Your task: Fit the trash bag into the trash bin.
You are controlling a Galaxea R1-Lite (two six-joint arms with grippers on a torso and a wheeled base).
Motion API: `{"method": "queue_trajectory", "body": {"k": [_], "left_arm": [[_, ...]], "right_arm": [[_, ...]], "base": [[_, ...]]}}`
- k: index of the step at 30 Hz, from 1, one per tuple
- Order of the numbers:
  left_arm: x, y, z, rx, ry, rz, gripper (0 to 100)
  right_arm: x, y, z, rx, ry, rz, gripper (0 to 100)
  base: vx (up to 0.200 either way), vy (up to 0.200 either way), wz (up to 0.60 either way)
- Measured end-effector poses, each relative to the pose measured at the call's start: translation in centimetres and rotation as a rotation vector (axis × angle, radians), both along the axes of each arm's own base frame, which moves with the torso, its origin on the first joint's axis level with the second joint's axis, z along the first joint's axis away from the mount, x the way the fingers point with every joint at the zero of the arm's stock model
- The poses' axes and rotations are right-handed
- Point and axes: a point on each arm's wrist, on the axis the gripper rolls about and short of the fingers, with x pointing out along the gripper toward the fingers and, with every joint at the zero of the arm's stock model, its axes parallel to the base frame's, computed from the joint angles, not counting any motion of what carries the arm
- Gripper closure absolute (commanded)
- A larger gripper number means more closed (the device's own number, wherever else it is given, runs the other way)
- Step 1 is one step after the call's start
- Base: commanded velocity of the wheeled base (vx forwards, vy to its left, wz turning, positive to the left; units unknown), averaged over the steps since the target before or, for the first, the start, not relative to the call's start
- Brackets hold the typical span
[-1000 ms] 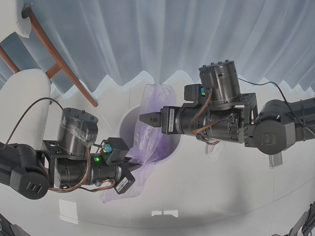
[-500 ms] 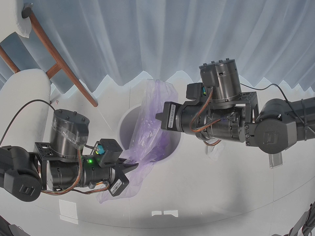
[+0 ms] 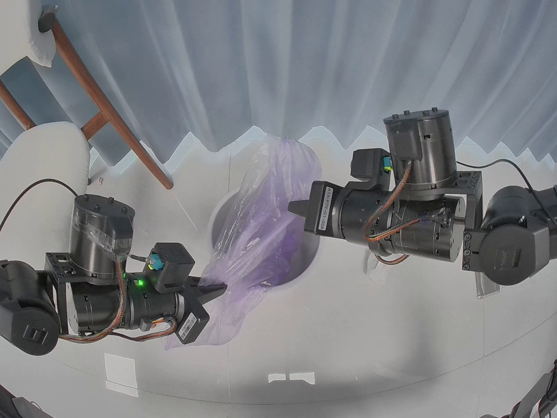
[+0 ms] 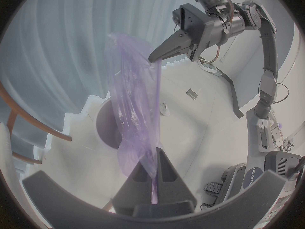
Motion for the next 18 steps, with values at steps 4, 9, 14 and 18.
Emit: {"method": "queue_trajectory", "body": {"k": [4, 9, 14, 18], "left_arm": [[0.1, 0.1, 0.1, 0.000, -0.002, 0.006, 100], [0.2, 0.0, 0.2, -0.003, -0.007, 0.008, 100], [0.3, 0.0, 0.3, -0.005, -0.009, 0.009, 100], [0.4, 0.0, 0.3, -0.004, -0.009, 0.010, 100]], "right_arm": [[-0.1, -0.5, -0.6, 0.006, -0.018, -0.009, 0], [-0.6, -1.0, -0.4, 0.015, -0.014, -0.013, 0], [-1.3, -0.9, 0.8, 0.018, -0.020, -0.001, 0], [-1.6, -0.6, 1.5, -0.025, 0.010, -0.008, 0]], "base": [[0.000, 0.000, 0.00], [0.000, 0.000, 0.00], [0.000, 0.000, 0.00], [0.000, 0.000, 0.00]]}}
